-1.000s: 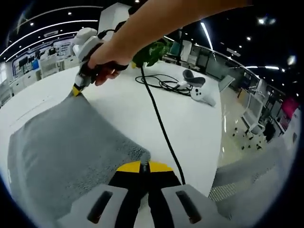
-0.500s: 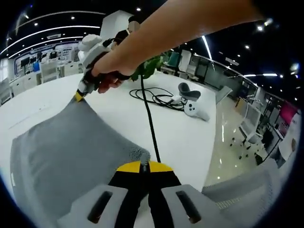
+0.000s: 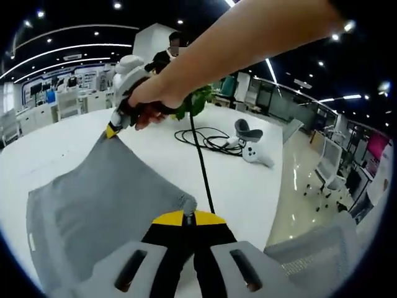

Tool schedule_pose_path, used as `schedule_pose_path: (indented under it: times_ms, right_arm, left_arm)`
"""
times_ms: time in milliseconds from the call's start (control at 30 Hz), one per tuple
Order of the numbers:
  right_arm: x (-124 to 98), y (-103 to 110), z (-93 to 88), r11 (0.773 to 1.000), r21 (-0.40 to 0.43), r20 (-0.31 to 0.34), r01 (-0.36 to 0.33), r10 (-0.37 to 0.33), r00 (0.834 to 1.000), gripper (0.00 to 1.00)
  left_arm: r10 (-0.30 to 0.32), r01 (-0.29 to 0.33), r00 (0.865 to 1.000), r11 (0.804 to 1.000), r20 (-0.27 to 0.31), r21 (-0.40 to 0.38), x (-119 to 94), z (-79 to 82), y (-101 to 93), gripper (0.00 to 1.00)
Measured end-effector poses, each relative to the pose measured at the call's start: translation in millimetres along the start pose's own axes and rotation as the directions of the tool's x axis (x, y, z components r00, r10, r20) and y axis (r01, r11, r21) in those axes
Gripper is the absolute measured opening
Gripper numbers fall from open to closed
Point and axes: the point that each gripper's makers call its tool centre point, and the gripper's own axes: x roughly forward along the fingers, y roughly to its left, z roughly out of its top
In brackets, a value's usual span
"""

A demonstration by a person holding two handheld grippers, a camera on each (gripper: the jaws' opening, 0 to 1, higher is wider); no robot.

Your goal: Fold the towel on the table until its edges align and the towel forms a compact rectangular stack.

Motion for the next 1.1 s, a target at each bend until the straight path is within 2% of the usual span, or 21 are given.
schedule_pose_path:
  times_ms: [300, 567, 867, 1100]
  right_arm:
    - [-9.8, 17.2, 19.5, 1.0, 0.01, 0.024, -0.002, 0.001, 1.0, 0.0]
    - [-16.4, 34.6, 37.8, 1.0, 0.011, 0.048, 0.008, -0.008, 0.999, 0.0]
    - [-19.4, 55.8, 55.3, 1.0, 0.01, 0.07, 0.012, -0.012, 0.997, 0.0]
    - [-19.0, 70.0, 66.9, 0.996, 0.087, 0.074, 0.008, -0.015, 0.997, 0.0]
  left_arm:
    - [0.022, -0.022, 0.999, 1.0, 0.048, 0.008, -26.4, 14.8, 12.6, 0.03]
    - [0.039, -0.039, 0.997, 0.999, 0.072, 0.004, -45.1, 14.4, 25.0, 0.03]
    - [0.075, -0.077, 0.99, 0.997, 0.117, 0.008, -72.8, 22.5, 42.1, 0.03]
    - [0.097, -0.099, 0.986, 0.995, 0.135, 0.008, -91.9, 23.8, 50.5, 0.03]
